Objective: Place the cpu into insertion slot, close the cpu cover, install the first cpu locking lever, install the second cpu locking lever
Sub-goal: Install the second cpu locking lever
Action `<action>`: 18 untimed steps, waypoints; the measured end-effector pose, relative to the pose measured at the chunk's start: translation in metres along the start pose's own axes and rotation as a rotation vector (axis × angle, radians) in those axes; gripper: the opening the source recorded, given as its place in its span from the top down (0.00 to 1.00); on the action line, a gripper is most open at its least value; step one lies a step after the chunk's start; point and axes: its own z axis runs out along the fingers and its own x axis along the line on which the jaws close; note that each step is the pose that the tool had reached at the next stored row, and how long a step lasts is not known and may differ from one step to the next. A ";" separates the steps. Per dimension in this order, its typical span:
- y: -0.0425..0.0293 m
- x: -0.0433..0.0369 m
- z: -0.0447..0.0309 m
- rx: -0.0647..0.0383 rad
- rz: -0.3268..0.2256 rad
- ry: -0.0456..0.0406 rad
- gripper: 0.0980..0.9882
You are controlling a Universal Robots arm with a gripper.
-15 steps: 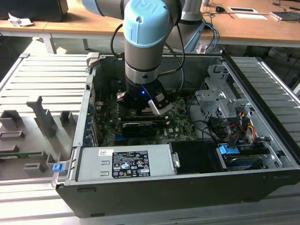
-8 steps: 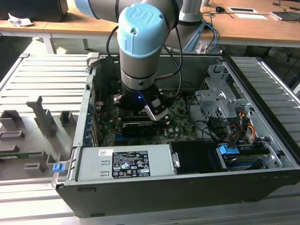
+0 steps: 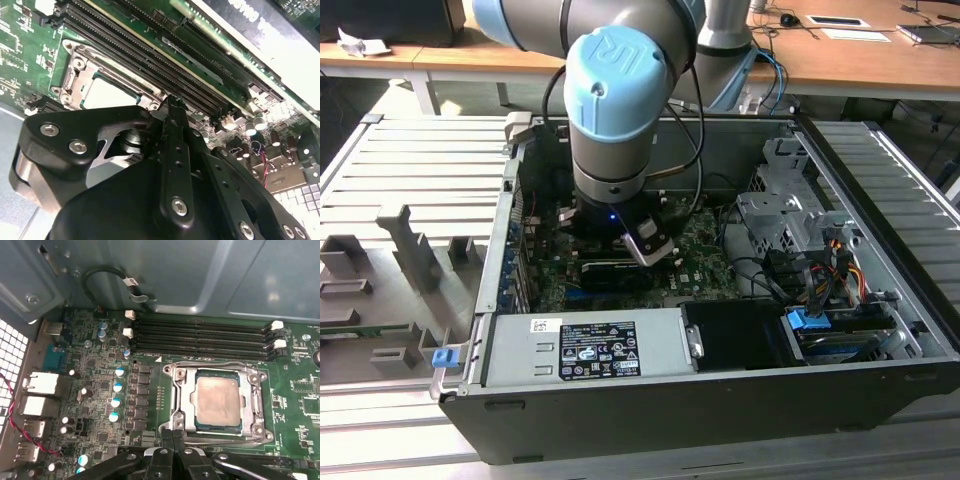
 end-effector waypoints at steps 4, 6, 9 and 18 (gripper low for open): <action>-0.0019 0.0013 0.0052 -0.022 0.000 -0.0015 0.99; -0.0026 0.0022 0.0076 -0.035 0.000 -0.0023 0.99; -0.0033 0.0034 0.0099 -0.043 0.000 -0.0030 0.99; 0.0030 0.0034 -0.0070 -0.043 0.000 -0.0030 0.99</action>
